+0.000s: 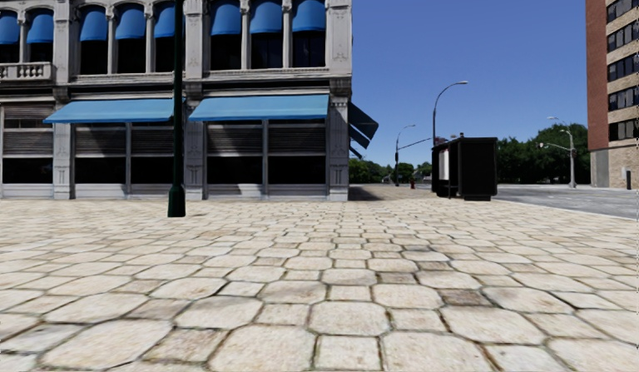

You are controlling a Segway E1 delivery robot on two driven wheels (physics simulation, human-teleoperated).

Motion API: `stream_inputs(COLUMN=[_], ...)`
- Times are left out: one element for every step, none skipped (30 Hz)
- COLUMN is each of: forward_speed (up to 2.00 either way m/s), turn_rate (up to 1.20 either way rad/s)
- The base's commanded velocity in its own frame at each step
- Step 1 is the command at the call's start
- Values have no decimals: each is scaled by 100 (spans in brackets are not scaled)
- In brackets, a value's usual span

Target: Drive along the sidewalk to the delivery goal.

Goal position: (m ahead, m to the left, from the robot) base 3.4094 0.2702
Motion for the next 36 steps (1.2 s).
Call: stream_inputs(forward_speed=[200,200,200,200,200,200,200,200,200,200,200,200,200,200,200,200,200,200,200,200,200,200,200,200,200,200,200,200,200,200,200,200,200,200,200,200], turn_rate=[0,0,0,0,0,0,0,0,0,0,0,0,0,0,0,0,0,0,0,0,0,0,0,0,0,0,0,0,0,0,0,0,0,0,0,0])
